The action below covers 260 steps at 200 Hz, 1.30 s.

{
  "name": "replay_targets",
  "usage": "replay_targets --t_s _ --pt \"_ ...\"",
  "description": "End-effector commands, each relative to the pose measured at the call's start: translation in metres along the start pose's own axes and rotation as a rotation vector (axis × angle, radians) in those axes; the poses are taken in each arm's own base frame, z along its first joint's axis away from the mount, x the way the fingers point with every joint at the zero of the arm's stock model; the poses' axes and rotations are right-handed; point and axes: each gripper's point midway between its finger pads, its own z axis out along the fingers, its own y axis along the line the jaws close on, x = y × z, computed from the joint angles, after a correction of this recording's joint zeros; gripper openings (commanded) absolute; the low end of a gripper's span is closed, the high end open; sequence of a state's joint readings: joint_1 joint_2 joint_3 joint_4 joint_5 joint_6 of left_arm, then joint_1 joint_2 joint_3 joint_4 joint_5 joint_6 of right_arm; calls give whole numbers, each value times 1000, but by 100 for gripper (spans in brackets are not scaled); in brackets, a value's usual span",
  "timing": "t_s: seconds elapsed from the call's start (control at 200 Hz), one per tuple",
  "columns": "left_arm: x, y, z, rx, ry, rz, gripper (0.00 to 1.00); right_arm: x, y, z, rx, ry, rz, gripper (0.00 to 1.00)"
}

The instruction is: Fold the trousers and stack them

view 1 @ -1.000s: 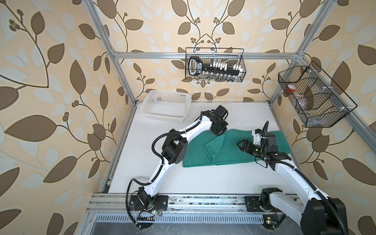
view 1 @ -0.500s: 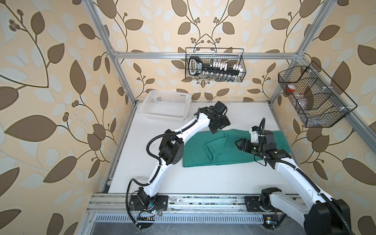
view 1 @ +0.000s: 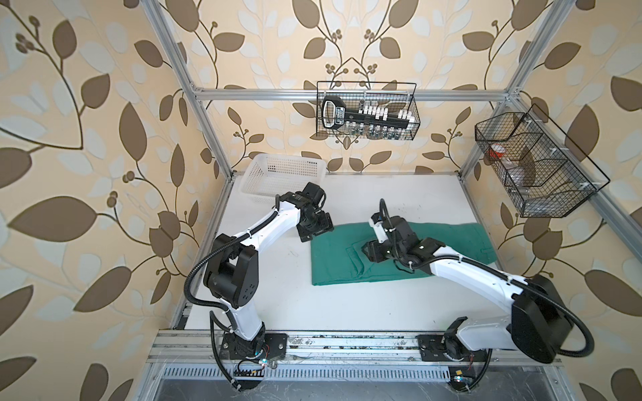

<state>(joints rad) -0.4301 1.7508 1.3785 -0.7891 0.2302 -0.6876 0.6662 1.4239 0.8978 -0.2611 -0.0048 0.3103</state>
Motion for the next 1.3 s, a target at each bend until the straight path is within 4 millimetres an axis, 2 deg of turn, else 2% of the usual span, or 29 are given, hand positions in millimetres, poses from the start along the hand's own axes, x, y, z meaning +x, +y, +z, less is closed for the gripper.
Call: replay_targets --t_s 0.0,0.12,0.255,0.395,0.525,0.63,0.77,1.0,1.15,1.295 --pt "10 -17 13 129 80 70 75 -17 15 19 8 -15 -107 55" --pt "17 -7 32 136 141 45 69 -19 22 45 12 37 -176 48" --pt "20 16 44 104 165 1 64 -13 25 69 49 95 -275 47" --pt "26 25 52 107 184 -11 63 -7 20 90 129 145 -382 47" --pt "31 33 65 109 213 -28 62 9 10 104 206 212 -447 47" --pt "31 41 69 102 221 -41 62 10 0 102 268 214 -469 46" --pt "32 46 76 97 237 -48 61 18 -16 91 375 234 -529 45" --pt "34 51 82 81 258 -39 61 36 -47 55 524 270 -521 43" --pt "33 54 84 75 264 -33 60 52 -68 11 617 282 -427 42" --pt "33 56 86 74 272 -31 60 84 -84 -27 655 301 -232 43"
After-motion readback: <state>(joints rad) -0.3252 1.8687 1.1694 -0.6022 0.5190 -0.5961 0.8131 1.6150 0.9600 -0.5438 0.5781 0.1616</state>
